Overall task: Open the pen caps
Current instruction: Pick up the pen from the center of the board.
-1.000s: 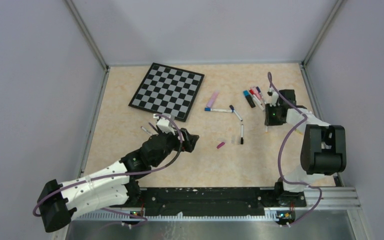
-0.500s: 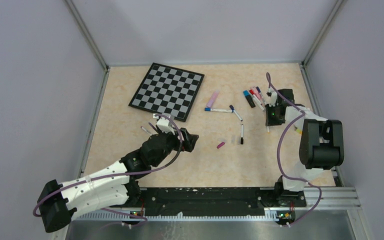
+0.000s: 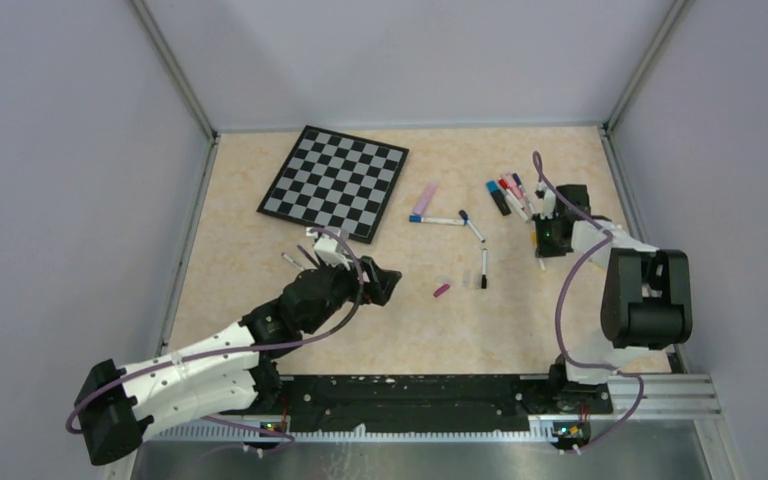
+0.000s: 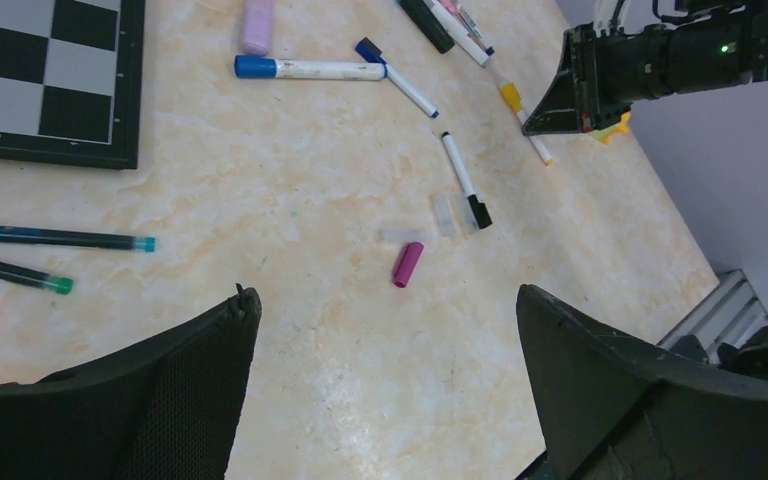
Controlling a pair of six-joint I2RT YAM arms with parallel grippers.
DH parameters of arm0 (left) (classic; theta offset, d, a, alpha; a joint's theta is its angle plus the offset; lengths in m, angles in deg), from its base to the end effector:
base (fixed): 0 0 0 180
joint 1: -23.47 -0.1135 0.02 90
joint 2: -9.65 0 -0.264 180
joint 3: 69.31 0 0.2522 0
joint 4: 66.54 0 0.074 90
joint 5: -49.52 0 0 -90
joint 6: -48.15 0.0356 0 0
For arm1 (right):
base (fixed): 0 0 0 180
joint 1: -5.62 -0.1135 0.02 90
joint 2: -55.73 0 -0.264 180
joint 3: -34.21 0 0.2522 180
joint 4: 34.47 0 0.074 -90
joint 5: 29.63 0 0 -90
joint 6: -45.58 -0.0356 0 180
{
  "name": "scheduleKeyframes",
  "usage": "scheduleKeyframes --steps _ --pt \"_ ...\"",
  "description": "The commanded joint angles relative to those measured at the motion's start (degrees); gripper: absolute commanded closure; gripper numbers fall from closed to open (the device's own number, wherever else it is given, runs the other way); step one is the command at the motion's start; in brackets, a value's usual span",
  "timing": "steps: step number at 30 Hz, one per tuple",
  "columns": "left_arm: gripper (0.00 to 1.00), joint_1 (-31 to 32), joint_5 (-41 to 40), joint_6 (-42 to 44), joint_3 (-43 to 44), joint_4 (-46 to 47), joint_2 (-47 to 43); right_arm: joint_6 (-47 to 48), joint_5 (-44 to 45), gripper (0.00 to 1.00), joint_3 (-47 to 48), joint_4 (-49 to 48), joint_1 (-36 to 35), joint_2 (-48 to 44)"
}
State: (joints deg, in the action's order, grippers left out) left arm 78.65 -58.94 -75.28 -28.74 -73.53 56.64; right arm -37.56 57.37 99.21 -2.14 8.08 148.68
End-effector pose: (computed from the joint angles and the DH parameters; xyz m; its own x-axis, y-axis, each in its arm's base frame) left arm 0.1208 -0.1540 0.2534 -0.4426 -0.2788 -0.8523 0.4301 0.7679 -0.4746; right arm 0.3105 -0.0115 0.1638 -0.8635 -0.0823 -0.4976 -0.0868 0.9961 -0.0141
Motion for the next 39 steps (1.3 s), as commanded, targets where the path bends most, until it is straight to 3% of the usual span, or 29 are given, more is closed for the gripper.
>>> scheduleKeyframes --steps 1,7,15,19,28,39 --pt "0.01 -0.2 4.5 -3.8 -2.2 7.6 -1.1 0.1 -1.0 1.00 -4.7 -1.5 0.2 -8.3" --pt "0.01 -0.3 10.8 -8.1 -4.4 18.4 2.0 0.7 -15.5 1.00 -9.1 -2.4 2.1 -18.7" --pt "0.01 -0.4 15.2 -16.7 -2.9 35.9 15.0 15.9 -50.4 1.00 -7.1 9.4 2.5 -22.8" --pt "0.02 -0.3 17.4 -16.7 1.6 40.7 23.7 20.3 -59.2 1.00 -6.4 13.4 2.5 -23.4" --pt "0.11 -0.3 19.6 -18.0 15.2 40.0 40.3 22.2 -64.4 1.00 -6.0 15.5 0.4 -24.3" --pt "0.32 0.0 19.0 -22.8 24.4 32.0 48.9 22.3 -65.5 1.00 -5.8 15.6 -1.4 -24.8"
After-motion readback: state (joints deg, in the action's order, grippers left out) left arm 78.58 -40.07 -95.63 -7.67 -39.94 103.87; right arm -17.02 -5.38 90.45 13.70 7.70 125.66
